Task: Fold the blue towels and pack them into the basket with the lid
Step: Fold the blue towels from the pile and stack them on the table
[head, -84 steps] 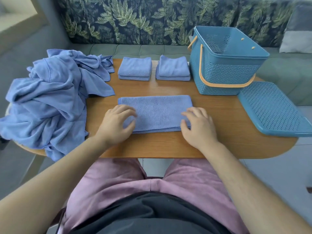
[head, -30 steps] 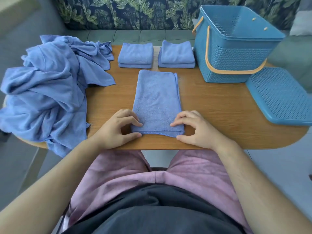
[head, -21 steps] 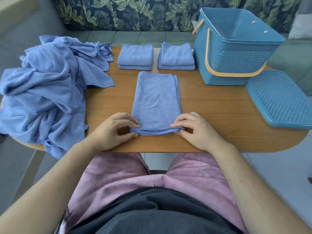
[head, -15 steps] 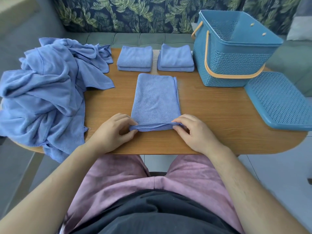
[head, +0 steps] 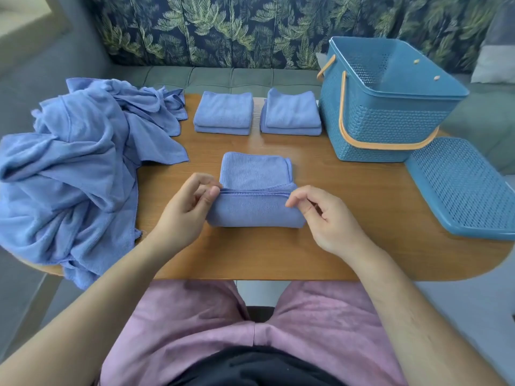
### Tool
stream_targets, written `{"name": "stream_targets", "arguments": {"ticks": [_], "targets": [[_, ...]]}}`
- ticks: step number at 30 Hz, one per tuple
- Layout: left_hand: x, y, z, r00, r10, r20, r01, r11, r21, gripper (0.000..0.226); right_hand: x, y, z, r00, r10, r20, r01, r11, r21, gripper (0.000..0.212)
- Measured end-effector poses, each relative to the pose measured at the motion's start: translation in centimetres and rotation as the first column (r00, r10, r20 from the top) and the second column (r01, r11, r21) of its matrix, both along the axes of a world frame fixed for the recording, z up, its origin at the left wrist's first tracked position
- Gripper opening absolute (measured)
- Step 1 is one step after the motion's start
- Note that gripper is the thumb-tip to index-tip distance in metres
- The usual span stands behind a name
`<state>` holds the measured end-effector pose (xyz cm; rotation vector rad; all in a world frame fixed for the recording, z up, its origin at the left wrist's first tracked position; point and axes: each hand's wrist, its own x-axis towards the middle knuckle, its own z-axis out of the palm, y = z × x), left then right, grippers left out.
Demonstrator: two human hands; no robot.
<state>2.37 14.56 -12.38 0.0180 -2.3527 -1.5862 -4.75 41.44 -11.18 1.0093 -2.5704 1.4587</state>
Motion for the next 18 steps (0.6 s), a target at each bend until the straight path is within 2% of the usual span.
{"name": "stream_targets", "arguments": {"ticks": [3, 6, 7, 10, 14, 16, 18], "targets": [[-1.7, -0.2, 1.2, 0.996, -0.071, 0.051, 0.063, 0.988, 0.144, 0.013, -2.3, -0.7, 0.7, 0.998, -0.025, 0.062, 0.023, 0.999, 0.038, 0.038], [-2.7, -0.7, 1.3, 0.977, -0.167, 0.134, 0.131, 0.962, 0.238, 0.025, -4.3, -1.7, 1.1, 0.992, -0.045, 0.121, 0.041, 0.998, 0.043, 0.035], [-3.1, -0.8, 1.3, 0.978, -0.153, 0.138, 0.117, 0.964, 0.238, 0.022, -4.9, -2.0, 1.0, 0.990, -0.052, 0.127, 0.048, 0.998, 0.037, 0.033], [-5.5, -1.3, 1.0, 0.991, 0.016, 0.131, -0.028, 0.996, 0.089, 0.006, -6.8, -3.0, 0.5, 0.986, -0.105, 0.127, 0.101, 0.994, 0.035, 0.032], [-9.5, -1.5, 0.8, 0.973, 0.159, 0.170, -0.139, 0.983, -0.119, 0.014, -9.3, -4.8, -0.4, 0.971, -0.180, 0.158, 0.163, 0.980, 0.118, 0.028], [-11.1, -2.0, 0.0, 0.968, 0.157, 0.197, -0.113, 0.969, -0.219, 0.019, -10.3, -5.5, -1.0, 0.959, -0.238, 0.153, 0.194, 0.946, 0.259, 0.046], [-12.1, -2.6, -1.3, 0.963, 0.119, 0.240, -0.026, 0.932, -0.361, 0.037, -10.6, -5.9, -1.8, 0.956, -0.273, 0.111, 0.203, 0.882, 0.425, 0.064]]}}
